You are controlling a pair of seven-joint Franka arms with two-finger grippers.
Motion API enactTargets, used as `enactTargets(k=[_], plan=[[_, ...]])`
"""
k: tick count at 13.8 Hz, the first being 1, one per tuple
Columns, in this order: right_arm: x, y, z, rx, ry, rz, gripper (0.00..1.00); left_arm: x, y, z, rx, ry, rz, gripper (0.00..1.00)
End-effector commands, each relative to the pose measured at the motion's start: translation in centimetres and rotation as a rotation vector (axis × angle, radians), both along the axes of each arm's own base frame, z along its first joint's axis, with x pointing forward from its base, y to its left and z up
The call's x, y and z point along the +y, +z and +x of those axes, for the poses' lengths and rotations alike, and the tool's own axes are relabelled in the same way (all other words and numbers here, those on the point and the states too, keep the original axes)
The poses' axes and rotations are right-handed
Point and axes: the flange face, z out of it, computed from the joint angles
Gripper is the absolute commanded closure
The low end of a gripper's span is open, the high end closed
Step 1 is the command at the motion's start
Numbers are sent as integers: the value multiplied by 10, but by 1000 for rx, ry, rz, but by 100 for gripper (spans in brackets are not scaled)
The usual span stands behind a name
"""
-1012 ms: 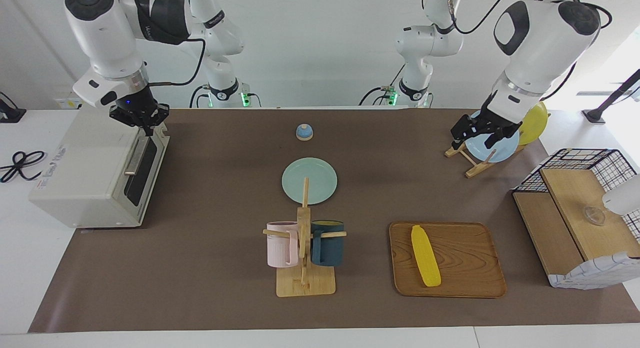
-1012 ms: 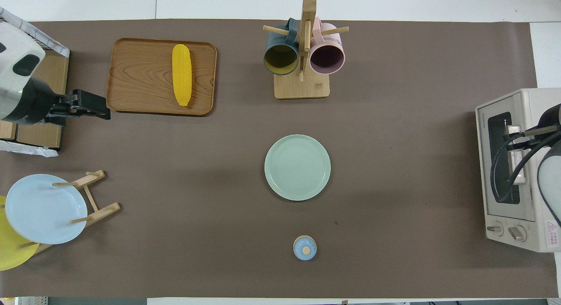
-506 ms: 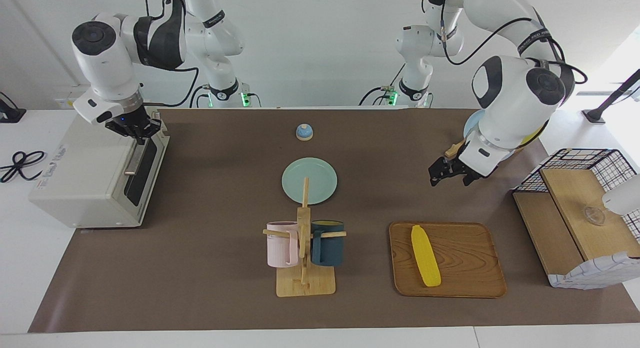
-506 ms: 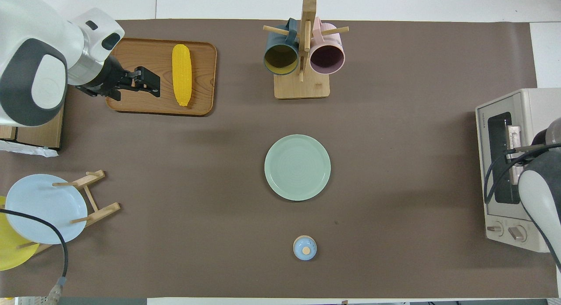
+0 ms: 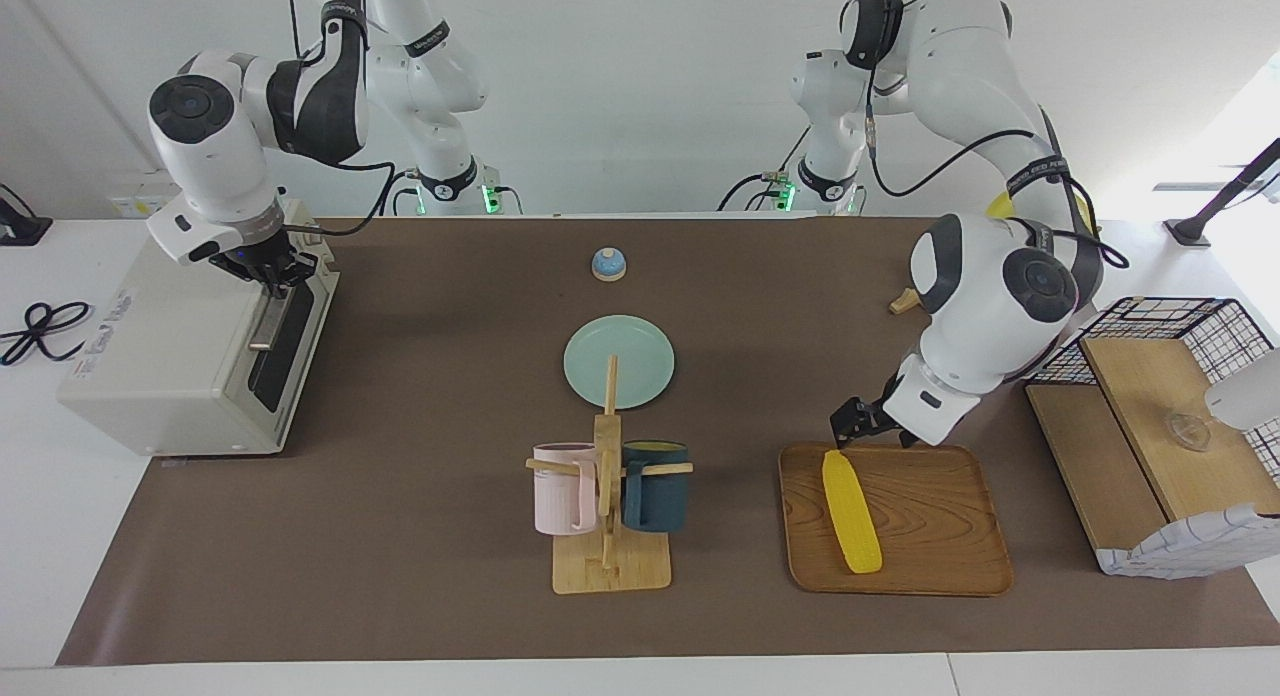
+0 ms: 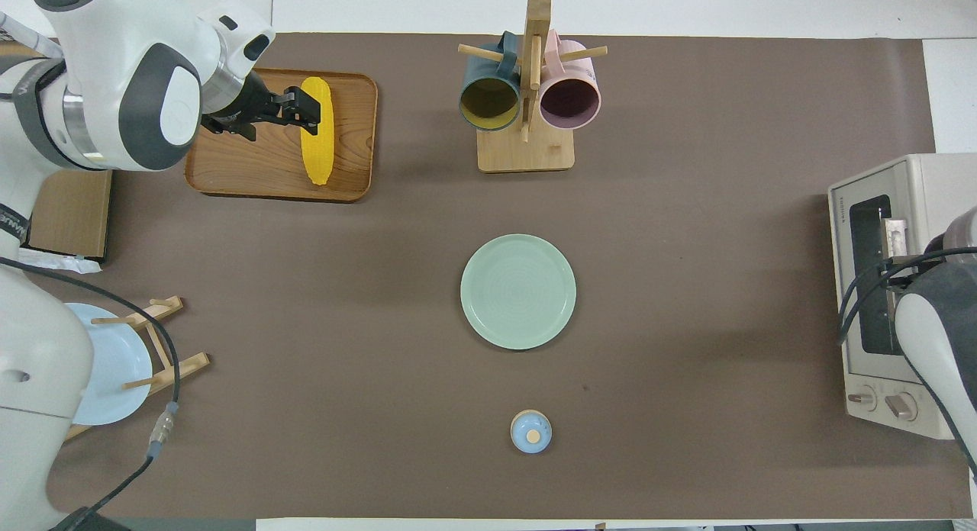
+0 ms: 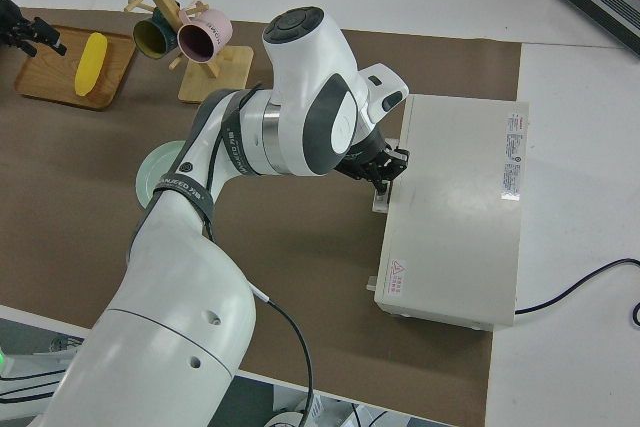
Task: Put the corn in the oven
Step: 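Reach the left gripper over the yellow corn on the wooden tray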
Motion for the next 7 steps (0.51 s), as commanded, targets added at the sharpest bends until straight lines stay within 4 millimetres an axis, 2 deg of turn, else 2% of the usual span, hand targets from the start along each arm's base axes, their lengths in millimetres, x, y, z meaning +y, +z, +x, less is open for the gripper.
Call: enactTargets(k=[1, 3, 7], plan=[[-4, -3, -1, -11, -8, -22, 100, -6, -32, 26, -33, 13, 30, 0], [-3, -9, -3, -1, -11, -18, 100, 7, -35, 35, -80, 35, 39, 0], [0, -14, -2, -6, -12, 0, 100, -7, -62, 35, -103, 20, 42, 0]])
